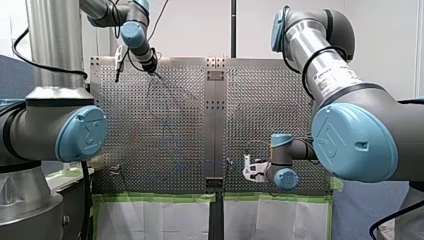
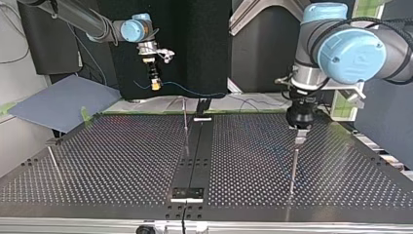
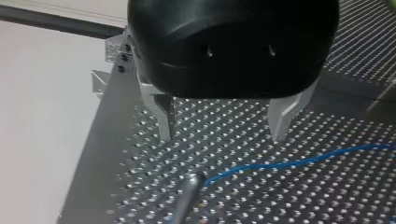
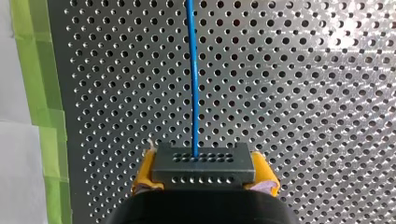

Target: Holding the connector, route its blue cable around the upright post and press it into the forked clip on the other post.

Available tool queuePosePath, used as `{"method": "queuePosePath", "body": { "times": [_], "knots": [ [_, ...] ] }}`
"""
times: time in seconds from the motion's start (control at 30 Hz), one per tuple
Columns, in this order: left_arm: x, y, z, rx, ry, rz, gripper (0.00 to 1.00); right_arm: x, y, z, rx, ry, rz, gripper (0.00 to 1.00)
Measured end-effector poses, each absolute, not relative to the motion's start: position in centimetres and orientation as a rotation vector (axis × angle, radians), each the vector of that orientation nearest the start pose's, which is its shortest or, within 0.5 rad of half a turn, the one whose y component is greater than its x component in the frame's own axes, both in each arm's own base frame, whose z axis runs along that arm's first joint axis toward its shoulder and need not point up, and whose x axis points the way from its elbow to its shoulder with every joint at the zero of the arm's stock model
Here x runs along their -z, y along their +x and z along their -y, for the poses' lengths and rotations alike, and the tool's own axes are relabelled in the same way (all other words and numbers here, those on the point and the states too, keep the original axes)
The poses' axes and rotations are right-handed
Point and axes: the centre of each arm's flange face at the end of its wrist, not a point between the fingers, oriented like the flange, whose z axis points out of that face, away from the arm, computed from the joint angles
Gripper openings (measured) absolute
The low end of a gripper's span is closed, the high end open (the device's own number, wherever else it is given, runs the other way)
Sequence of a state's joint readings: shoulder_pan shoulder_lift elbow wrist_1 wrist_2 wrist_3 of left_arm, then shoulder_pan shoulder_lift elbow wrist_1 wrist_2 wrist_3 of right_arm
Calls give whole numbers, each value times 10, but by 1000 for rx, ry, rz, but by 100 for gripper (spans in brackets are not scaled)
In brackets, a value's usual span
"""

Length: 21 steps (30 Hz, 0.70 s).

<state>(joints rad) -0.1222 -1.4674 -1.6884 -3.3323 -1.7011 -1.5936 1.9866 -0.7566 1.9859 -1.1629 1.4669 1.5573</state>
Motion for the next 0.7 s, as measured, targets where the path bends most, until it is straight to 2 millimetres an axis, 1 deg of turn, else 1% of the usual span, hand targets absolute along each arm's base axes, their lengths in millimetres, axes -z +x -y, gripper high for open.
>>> {"method": "queuePosePath", "body": {
  "times": [0.37, 0.7],
  "knots": [
    [-455, 395, 165, -59, -32, -1873, 98, 21, 347, 430, -1535, 1640, 945, 0],
    [-454, 391, 162, -96, -60, -1890, 98, 21, 347, 430, -1536, 1639, 945, 0]
  ]
}}
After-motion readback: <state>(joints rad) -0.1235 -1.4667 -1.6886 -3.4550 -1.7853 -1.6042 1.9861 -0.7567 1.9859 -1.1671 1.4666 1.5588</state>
